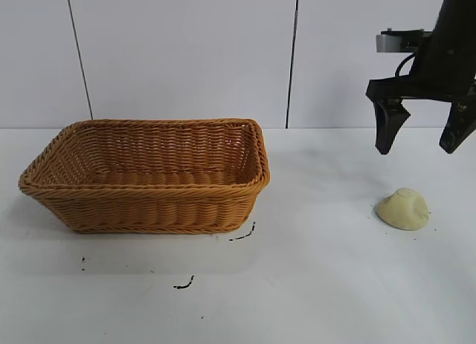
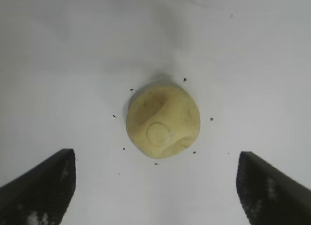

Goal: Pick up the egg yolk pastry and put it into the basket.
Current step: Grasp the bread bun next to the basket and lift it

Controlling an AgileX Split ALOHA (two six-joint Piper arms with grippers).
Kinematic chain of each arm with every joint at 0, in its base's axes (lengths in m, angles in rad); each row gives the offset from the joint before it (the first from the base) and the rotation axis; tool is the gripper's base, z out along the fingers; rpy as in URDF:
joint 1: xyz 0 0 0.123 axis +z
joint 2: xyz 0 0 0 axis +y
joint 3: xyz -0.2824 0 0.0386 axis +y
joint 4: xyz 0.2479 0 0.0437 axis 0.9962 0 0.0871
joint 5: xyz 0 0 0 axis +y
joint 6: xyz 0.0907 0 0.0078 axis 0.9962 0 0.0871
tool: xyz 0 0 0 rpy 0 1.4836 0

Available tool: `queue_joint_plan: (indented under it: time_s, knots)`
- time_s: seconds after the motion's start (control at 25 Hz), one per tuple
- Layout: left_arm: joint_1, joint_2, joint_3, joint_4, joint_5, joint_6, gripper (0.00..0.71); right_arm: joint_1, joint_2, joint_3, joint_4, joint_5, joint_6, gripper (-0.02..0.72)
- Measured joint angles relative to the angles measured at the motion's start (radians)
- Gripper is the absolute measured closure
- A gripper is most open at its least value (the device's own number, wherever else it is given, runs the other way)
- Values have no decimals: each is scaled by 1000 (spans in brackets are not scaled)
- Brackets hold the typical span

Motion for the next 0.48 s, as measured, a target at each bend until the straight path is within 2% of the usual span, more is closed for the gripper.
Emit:
queue_joint_plan:
  time_s: [0.36,0.48]
  knots:
    - [0,0,0,0,0,0,14,0,63,0,0,-34,7,62]
    - [0,0,0,0,0,0,14,0,65,-1,0,-39,7,118]
